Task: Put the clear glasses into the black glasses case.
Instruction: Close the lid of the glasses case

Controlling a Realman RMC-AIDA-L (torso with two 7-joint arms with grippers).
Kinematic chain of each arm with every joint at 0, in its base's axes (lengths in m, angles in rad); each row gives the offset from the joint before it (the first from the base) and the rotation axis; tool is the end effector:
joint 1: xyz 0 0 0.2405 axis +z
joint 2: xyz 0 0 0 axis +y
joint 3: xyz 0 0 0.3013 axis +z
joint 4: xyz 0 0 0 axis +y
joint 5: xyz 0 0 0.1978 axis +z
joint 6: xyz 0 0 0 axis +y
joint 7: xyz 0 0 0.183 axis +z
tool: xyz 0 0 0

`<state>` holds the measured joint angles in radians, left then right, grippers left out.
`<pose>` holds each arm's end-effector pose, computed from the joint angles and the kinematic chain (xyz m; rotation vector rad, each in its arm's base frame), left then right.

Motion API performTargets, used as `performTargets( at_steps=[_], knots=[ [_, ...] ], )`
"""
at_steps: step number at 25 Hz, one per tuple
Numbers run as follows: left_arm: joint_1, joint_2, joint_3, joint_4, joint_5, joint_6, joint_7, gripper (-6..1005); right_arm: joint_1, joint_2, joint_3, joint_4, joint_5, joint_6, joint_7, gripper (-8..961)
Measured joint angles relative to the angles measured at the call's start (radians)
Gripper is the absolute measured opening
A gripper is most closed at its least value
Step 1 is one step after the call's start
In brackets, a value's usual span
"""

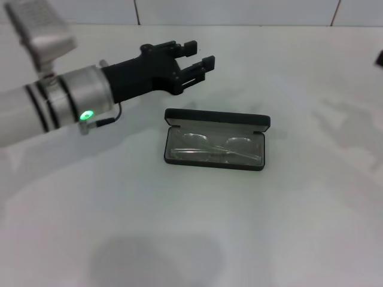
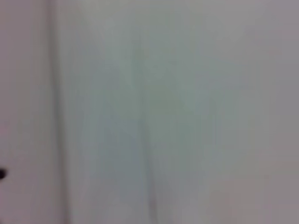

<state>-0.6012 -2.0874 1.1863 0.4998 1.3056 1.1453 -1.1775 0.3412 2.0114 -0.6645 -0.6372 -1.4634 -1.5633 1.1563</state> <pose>-0.2153 0.4112 -0.0909 -2.4927 -0.5095 -0.8783 0.3051 0.3482 0.0428 -2.1894 0.4369 1.0254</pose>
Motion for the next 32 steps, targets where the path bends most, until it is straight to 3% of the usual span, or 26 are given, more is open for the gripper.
performTargets(
  at_steps=[5, 11, 14, 21, 32],
  knots=[
    [-0.11, -0.003, 0.003, -0.07, 0.123, -0.181, -0.084, 512, 0.007, -0.004, 0.062, 0.06, 0.001, 0.019, -0.017, 419],
    [-0.156, -0.006, 0.062, -0.104, 0.184, -0.228, -0.114, 512, 0.017, 0.0, 0.059, 0.064, 0.001, 0.026, -0.04, 427],
    [-0.158, -0.006, 0.117, -0.091, 0.184, -0.23, -0.139, 512, 0.02, -0.001, 0.058, 0.065, 0.001, 0.035, -0.041, 431],
    [-0.141, -0.007, 0.151, -0.088, 0.183, -0.21, -0.138, 512, 0.033, -0.001, 0.055, 0.066, -0.006, 0.061, -0.044, 441],
    [-0.042, -0.015, 0.181, -0.077, 0.117, -0.161, -0.036, 513, 0.043, 0.001, 0.041, 0.067, -0.008, 0.091, -0.051, 456]
  ],
)
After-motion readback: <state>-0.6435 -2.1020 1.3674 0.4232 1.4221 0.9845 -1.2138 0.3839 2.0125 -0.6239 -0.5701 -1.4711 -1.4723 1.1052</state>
